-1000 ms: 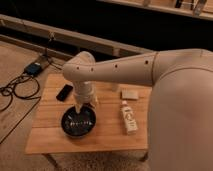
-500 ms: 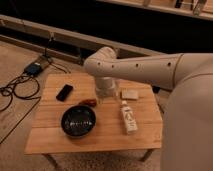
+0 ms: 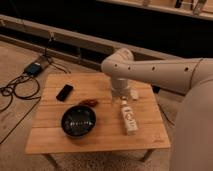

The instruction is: Place the bottle in the ceramic bowl

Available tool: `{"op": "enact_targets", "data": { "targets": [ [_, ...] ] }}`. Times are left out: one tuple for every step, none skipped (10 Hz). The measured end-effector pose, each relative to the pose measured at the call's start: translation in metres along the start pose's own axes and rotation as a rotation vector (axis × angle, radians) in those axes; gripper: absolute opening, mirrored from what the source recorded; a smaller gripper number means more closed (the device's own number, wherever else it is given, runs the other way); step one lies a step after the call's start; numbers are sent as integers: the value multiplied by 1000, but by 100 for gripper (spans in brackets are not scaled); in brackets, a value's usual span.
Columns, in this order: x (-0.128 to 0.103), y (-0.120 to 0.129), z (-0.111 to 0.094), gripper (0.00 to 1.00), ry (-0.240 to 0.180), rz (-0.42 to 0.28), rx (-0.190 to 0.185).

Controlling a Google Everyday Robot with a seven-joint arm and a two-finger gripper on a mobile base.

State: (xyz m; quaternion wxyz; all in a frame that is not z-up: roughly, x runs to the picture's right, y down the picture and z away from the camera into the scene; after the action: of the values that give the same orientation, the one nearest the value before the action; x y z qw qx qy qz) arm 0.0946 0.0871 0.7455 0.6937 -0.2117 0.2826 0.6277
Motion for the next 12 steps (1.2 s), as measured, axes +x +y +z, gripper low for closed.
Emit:
{"op": "enact_targets", "data": {
  "targets": [
    [5, -3, 18, 65, 19, 2, -11],
    [6, -4, 29, 65, 25, -2, -18],
    [10, -4, 41, 65, 39, -10, -26],
    [13, -5, 49, 65, 47, -15, -30],
    [12, -8, 56, 65, 44, -21, -34],
    [12, -11, 60, 65, 41, -25, -33],
    [10, -15, 65, 65, 33, -30, -29],
    [9, -18, 66, 65, 25, -32, -31],
    [8, -20, 69, 65, 20, -32, -31],
    [8, -23, 72, 65, 13, -32, -33],
    [9, -25, 77, 65, 16, -32, -32],
    [10, -26, 81, 65, 19, -31, -33]
  ]
}}
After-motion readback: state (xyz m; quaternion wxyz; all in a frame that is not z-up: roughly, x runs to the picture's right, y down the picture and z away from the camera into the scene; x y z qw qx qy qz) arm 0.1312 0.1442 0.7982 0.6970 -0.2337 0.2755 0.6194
